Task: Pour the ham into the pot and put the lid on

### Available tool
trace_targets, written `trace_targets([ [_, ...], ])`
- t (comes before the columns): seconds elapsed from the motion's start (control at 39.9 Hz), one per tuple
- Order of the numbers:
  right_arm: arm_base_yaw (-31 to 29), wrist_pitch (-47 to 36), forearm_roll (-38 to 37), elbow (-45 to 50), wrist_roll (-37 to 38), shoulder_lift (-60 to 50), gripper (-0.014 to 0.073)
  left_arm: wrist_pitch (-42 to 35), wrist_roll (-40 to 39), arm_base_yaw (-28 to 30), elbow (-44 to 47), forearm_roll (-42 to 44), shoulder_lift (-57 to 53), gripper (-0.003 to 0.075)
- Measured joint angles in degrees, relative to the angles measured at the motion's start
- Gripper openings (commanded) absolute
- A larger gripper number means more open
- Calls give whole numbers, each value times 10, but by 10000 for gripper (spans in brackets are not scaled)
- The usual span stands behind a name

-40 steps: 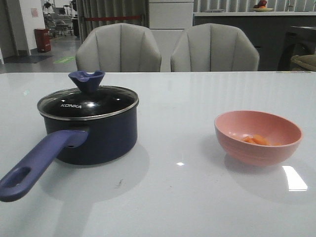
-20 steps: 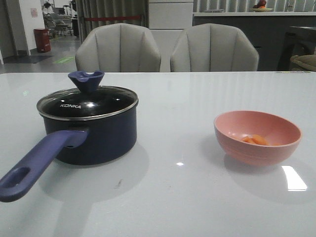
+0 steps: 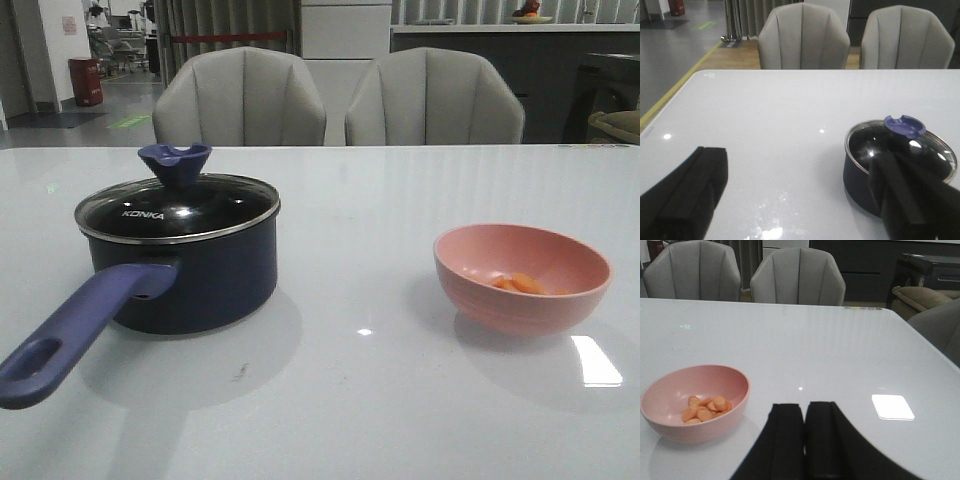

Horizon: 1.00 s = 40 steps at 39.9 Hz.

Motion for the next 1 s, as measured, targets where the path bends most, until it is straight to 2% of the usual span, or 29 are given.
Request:
trace_targets([
  [0.2,0,0,0,0,0,0,143,55,0,-47,-88,2,102,625],
  [0.4,0,0,0,0,0,0,143,147,0,-59,-194,-5,262,625],
  [0.75,0,0,0,0,0,0,143,189,0,-59,-364,-51,512,625],
  [1.0,0,0,0,0,0,0,143,257,0,-112,-489,-62,667,625],
])
